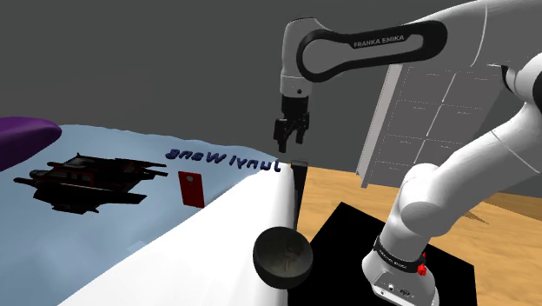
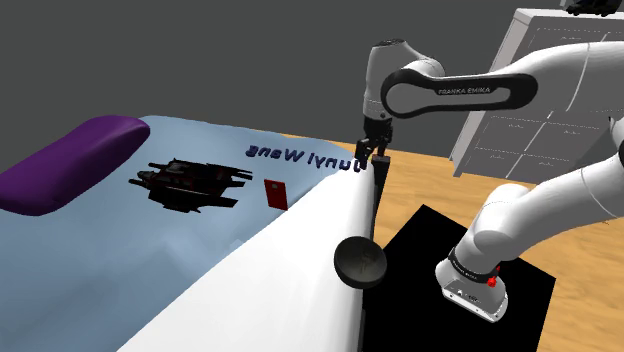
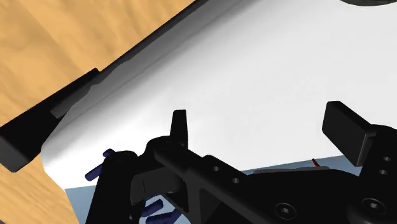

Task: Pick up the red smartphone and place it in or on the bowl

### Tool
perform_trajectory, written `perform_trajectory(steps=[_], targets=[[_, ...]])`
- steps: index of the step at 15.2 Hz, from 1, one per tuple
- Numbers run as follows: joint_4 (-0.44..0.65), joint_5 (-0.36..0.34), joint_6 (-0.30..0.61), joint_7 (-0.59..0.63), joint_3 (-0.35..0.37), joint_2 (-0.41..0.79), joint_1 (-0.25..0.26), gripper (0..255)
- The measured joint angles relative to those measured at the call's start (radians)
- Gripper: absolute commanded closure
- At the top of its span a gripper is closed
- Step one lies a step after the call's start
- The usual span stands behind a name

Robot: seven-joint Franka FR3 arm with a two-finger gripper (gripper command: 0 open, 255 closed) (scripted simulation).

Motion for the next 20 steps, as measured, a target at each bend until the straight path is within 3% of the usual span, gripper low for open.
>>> perform_trajectory(steps=[10,20], targets=[[0.148,-0.084,0.251,0.098,0.132,0.286,0.034,0],[0.396,-0.307,0.394,0.248,0.220,0.609,0.083,0]])
